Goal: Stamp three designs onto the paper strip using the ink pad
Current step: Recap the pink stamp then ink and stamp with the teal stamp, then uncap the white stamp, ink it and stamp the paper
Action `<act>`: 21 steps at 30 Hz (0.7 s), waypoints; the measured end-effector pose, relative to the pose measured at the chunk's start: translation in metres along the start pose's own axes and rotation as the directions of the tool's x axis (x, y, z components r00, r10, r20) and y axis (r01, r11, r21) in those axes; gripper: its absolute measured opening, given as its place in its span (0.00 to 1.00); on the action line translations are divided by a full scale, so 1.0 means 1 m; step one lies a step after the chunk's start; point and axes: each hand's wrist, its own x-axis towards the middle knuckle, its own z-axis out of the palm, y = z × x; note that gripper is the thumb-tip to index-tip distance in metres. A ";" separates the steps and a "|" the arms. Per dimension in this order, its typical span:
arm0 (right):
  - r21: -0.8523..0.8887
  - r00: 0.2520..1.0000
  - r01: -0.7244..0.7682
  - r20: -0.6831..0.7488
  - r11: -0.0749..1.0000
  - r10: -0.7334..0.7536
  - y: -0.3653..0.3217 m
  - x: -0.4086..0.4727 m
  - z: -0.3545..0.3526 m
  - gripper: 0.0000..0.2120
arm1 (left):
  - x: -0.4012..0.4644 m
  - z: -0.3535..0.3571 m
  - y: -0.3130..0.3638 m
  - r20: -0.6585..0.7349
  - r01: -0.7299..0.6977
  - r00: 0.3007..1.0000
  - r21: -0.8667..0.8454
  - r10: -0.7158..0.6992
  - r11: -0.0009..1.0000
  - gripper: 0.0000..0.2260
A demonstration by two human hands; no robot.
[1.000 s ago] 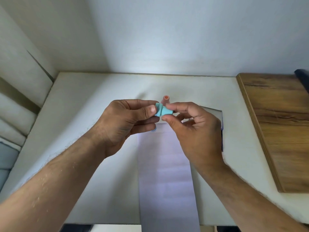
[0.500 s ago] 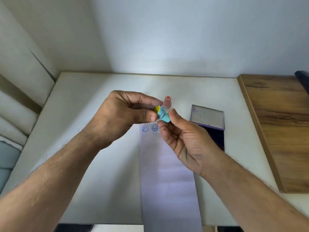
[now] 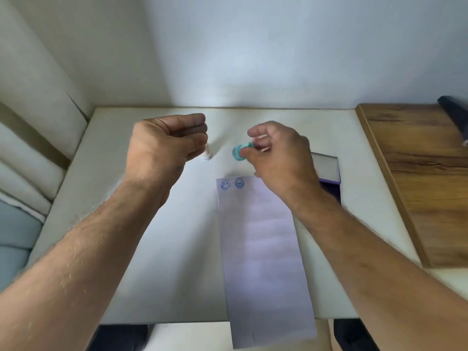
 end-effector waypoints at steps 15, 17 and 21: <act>-0.504 0.889 0.425 0.075 0.752 -0.452 -0.010 0.025 0.038 0.18 | 0.007 -0.004 -0.003 -0.075 0.000 0.997 -0.066 -0.005 0.998 0.13; -0.539 0.802 0.558 0.155 0.631 -0.577 -0.013 0.022 0.048 0.19 | 0.008 -0.004 -0.005 -0.091 -0.001 0.996 -0.063 -0.005 0.998 0.13; -0.637 0.838 0.515 0.231 0.573 -0.495 -0.011 0.020 0.070 0.18 | 0.010 -0.006 -0.008 -0.119 0.017 0.993 -0.027 -0.020 1.000 0.12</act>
